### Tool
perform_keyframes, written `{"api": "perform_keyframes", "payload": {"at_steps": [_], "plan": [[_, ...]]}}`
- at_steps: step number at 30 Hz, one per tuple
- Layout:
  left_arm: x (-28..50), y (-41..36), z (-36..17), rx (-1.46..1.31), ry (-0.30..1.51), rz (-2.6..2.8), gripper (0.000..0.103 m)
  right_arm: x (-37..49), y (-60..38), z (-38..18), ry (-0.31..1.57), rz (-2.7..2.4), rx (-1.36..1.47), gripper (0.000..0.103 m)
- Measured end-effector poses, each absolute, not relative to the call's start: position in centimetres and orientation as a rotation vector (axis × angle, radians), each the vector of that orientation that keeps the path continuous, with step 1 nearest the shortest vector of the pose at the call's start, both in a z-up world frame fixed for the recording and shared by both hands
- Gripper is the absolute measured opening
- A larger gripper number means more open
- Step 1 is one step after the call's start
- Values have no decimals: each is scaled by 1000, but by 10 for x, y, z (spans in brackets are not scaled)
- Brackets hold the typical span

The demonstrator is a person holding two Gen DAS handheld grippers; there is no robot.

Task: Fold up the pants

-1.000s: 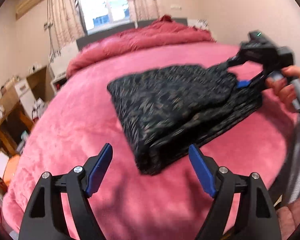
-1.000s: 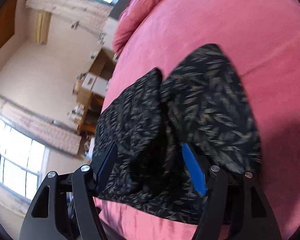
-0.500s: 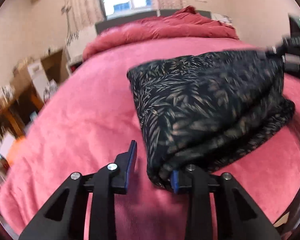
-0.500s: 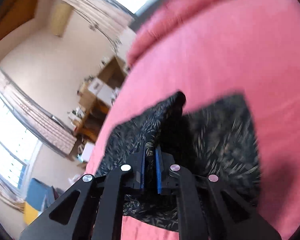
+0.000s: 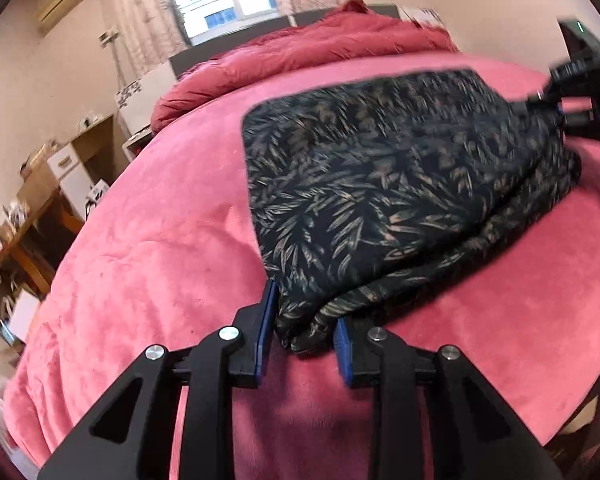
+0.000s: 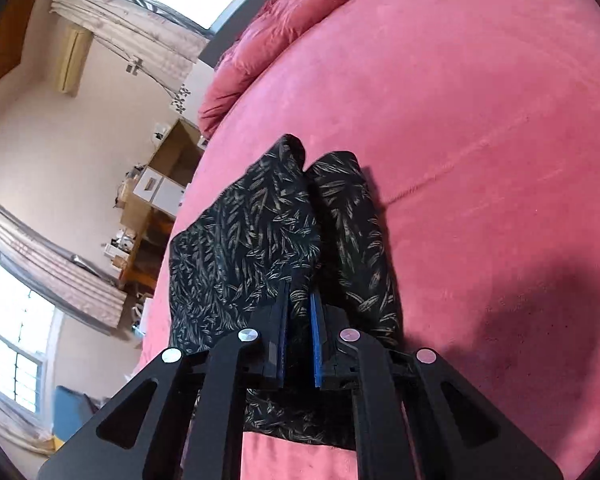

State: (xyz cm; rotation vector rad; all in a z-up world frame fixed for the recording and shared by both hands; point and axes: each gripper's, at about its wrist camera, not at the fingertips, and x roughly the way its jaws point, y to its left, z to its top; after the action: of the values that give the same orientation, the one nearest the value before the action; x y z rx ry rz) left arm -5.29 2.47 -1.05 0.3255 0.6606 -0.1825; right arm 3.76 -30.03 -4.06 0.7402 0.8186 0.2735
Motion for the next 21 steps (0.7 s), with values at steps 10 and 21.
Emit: {"api": "perform_keyframes", "payload": {"at_steps": [10,21], "plan": [[-51,21,-25,405,664,-143,25,40,-284,-41,844,203,576,10],[-89,67,26,175,617,-243,62,-4,-298,0,608,81,430,35]]}}
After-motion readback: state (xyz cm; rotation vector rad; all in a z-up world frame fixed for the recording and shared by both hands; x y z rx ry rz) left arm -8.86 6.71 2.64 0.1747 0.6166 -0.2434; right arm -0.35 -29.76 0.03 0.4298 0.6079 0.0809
